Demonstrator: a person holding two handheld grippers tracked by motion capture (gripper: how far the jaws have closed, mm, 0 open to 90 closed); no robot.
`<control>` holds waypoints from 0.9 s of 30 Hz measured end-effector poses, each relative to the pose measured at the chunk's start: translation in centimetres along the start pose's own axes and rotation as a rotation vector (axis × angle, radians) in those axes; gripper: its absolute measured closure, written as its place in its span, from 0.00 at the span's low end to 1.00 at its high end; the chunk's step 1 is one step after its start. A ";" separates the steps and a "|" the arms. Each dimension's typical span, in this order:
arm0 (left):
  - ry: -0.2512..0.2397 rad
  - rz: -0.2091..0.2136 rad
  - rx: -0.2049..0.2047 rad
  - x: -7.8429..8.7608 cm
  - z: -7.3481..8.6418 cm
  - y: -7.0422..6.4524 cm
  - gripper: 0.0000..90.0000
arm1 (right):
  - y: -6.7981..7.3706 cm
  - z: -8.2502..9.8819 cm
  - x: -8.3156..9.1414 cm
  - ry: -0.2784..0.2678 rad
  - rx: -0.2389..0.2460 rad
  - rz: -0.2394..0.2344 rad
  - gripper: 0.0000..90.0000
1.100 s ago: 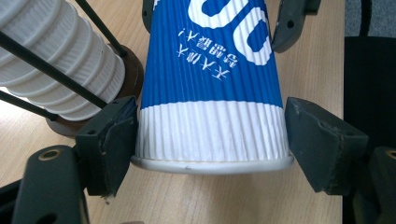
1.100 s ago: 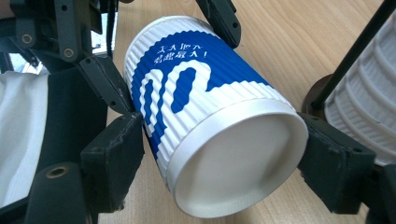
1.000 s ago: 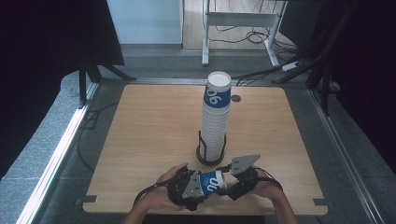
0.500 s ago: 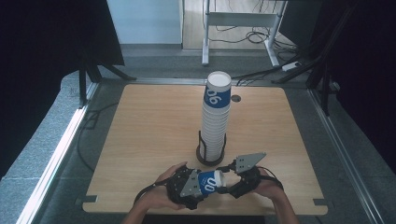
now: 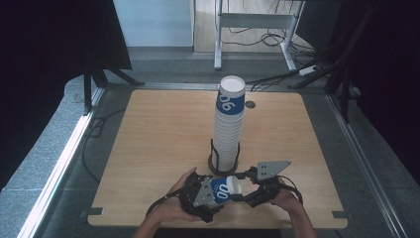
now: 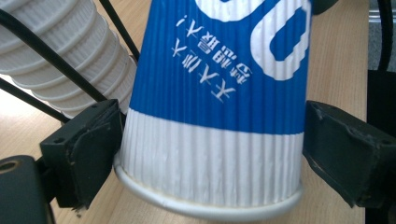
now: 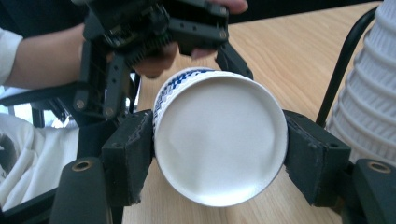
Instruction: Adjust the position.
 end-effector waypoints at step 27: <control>0.058 -0.011 -0.132 1.2 -1.3 1.0 0.23 | 0.1 -0.8 0.3 0.195 0.060 0.030 0.19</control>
Point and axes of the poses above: each handheld gripper's, and its own axes: x roughly backward along the jaws, z roughly out of its underside, y roughly to its left, the point moved 7 cm from there along -x, roughly forward along the jaws, and after that the axes turned 15 degrees about x, right-handed, at the moved point
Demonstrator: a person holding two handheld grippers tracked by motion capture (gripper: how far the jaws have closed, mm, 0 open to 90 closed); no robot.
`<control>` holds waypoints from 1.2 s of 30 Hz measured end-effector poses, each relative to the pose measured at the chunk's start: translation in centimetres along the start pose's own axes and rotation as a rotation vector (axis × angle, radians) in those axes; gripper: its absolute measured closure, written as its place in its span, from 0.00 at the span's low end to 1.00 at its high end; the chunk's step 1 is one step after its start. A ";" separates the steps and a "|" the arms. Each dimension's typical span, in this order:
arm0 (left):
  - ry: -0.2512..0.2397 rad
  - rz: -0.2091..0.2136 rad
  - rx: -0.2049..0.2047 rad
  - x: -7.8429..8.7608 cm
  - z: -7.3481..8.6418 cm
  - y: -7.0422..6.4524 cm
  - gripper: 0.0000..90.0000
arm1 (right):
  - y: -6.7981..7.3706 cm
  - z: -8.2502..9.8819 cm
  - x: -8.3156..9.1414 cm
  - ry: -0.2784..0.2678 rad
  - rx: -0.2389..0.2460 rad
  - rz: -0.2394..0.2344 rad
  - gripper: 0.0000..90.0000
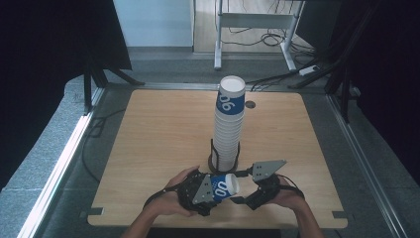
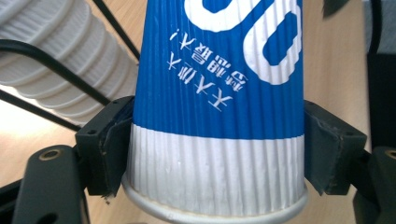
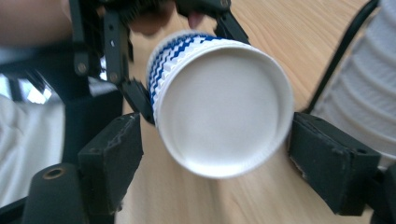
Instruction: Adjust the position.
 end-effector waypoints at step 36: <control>0.010 -0.028 0.013 0.3 -1.3 0.9 0.06 | -0.7 -1.8 -2.4 0.308 0.174 -0.089 0.31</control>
Point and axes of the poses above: each handheld gripper's, and its own axes: x roughly backward along the jaws, z roughly out of its underside, y roughly to its left, the point moved 7 cm from there along -x, roughly forward along the jaws, and after that the axes turned 15 degrees about x, right-handed, at the moved point
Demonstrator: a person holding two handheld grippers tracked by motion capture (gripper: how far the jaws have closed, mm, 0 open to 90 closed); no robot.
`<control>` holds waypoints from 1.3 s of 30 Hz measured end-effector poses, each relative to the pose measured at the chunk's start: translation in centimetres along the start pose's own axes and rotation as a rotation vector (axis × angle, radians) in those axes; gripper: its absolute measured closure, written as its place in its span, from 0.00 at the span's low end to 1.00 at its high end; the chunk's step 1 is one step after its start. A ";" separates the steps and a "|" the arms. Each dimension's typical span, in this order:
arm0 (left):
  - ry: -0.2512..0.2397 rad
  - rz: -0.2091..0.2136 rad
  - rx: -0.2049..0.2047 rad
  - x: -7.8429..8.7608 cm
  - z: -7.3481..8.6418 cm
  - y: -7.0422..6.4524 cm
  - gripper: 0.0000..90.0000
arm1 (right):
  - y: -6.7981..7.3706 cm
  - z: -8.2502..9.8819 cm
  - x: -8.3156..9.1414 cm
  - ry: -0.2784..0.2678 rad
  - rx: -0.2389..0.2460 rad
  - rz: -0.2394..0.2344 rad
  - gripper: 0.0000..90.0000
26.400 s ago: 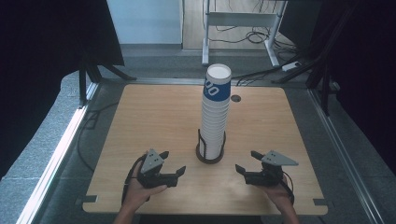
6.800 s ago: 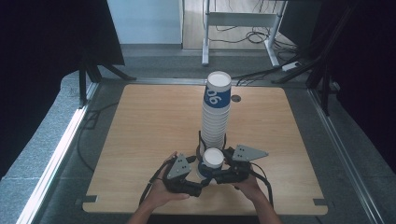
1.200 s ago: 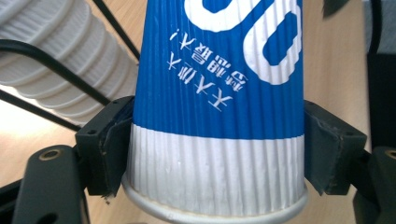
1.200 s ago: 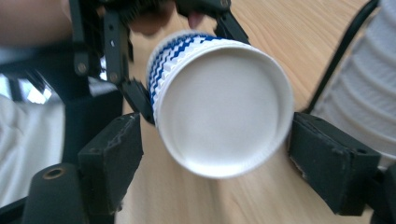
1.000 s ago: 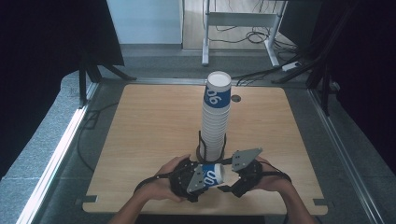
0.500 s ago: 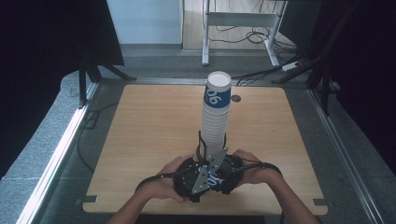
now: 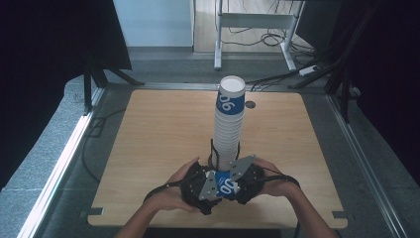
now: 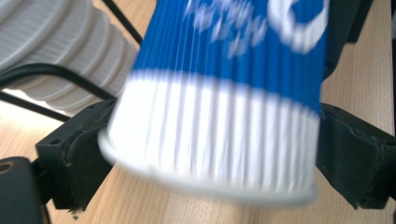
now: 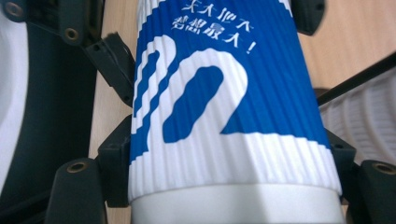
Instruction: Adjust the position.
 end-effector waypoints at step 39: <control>-0.360 0.363 0.656 2.0 0.8 1.7 0.11 | 0.5 1.8 0.1 -0.515 -0.234 0.282 0.31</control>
Point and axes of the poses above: each handheld gripper's, and its own axes: x roughly backward along the jaws, z roughly out of its underside, y roughly to its left, the point moved 7 cm from there along -x, roughly forward along the jaws, and after that the axes turned 15 degrees about x, right-handed, at the moved point
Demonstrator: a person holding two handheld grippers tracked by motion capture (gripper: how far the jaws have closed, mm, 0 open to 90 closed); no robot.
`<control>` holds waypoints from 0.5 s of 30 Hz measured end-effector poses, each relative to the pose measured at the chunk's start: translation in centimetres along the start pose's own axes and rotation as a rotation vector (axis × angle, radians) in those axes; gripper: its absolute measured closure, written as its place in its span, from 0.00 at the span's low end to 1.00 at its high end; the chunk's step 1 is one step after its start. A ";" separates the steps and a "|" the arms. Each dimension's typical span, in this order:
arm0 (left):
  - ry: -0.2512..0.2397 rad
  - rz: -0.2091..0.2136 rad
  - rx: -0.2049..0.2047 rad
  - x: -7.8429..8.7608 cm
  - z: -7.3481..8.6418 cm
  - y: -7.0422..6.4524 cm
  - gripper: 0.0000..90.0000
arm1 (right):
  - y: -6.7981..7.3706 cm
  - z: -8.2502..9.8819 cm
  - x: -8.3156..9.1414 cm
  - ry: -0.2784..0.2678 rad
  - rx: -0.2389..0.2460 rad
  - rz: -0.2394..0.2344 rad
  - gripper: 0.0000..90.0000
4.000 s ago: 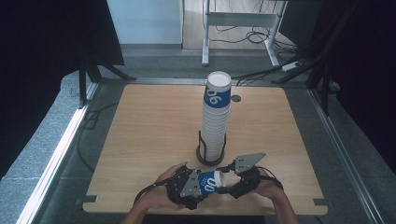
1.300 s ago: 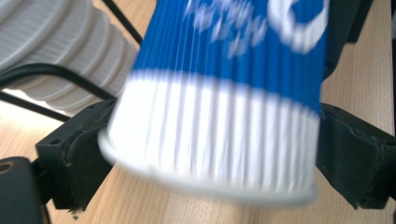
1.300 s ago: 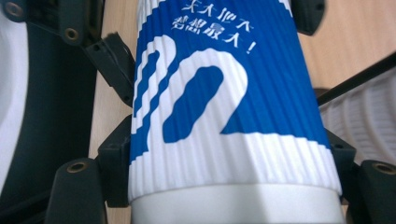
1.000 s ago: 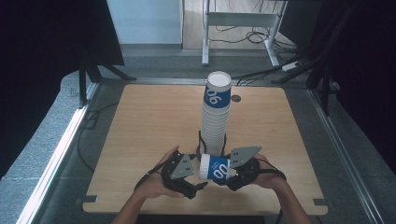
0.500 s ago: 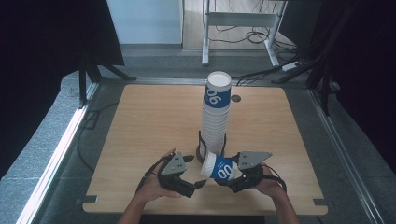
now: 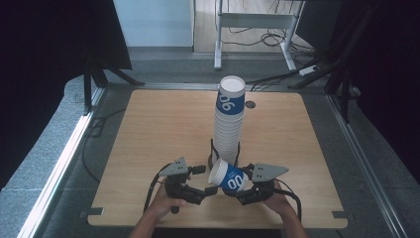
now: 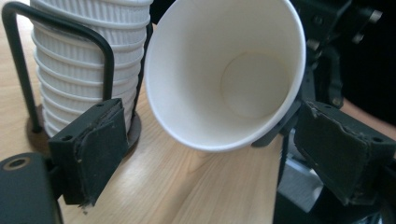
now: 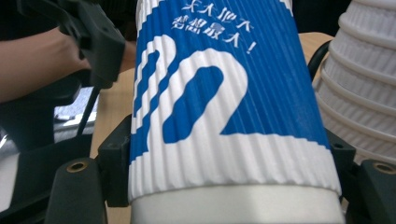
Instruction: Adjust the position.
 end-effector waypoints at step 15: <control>-0.055 0.126 0.107 -0.8 -0.6 -0.7 0.11 | 1.4 -0.7 -1.5 -0.075 0.006 -0.040 0.31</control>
Point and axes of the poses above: each handheld gripper's, and its own axes: x roughly backward along the jaws, z roughly out of its underside, y roughly to its left, the point moved 7 cm from there along -x, roughly forward along the jaws, and after that the axes turned 15 degrees about x, right-handed, at the moved point
